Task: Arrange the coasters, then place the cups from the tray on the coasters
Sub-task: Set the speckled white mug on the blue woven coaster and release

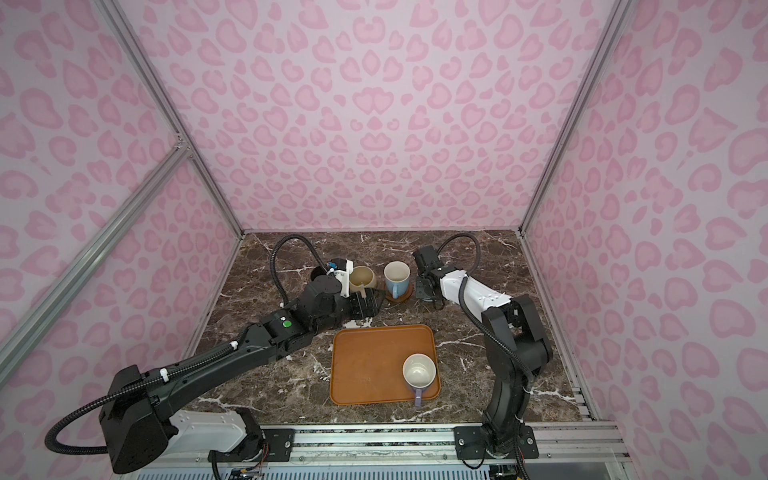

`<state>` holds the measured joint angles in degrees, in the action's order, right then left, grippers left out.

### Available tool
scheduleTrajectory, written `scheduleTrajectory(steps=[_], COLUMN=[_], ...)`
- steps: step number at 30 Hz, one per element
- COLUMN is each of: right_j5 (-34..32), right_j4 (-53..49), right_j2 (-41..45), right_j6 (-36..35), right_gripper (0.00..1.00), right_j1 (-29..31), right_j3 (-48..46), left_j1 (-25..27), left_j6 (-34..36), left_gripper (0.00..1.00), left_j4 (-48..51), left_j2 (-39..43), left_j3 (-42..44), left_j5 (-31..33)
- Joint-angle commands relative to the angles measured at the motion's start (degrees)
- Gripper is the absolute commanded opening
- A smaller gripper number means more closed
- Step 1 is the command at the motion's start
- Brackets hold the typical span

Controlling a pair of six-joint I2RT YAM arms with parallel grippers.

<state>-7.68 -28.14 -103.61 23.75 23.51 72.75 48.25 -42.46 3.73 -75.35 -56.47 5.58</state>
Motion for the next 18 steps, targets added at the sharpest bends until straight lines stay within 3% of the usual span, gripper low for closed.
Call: scheduleTrajectory(steps=[1, 4, 9, 14, 17, 18], right_j5=[-1.1, -1.8, -1.0, -2.4, -2.8, -3.7], right_j4=[2.4, 1.9, 1.6, -2.5, -3.4, -3.7], right_j2=[-0.4, -0.2, 1.0, 1.8, 5.0, 6.5], right_j6=[0.2, 0.6, 1.3, 0.4, 1.0, 1.1], right_gripper=[0.0, 0.02, 0.4, 0.58, 0.63, 0.79], right_j1=[0.0, 0.3, 0.5, 0.9, 1.3, 1.9], right_j3=[-1.4, -2.4, -2.9, -0.9, -2.4, -3.2], left_j1=[0.0, -0.1, -0.2, -0.1, -0.2, -0.1], left_j6=[-0.4, -0.8, -1.9, -2.0, -2.0, -1.6], left_gripper=[0.97, 0.97, 0.97, 0.97, 0.97, 0.97], left_j4=[-1.3, -1.3, -1.9, -1.9, -2.1, -2.4], left_j2=[0.1, 0.4, 0.4, -0.1, 0.1, 0.2], left_j3=[0.4, 0.5, 0.8, 0.8, 1.0, 1.2], left_j5=[0.3, 0.4, 0.4, 0.1, -0.8, -1.5])
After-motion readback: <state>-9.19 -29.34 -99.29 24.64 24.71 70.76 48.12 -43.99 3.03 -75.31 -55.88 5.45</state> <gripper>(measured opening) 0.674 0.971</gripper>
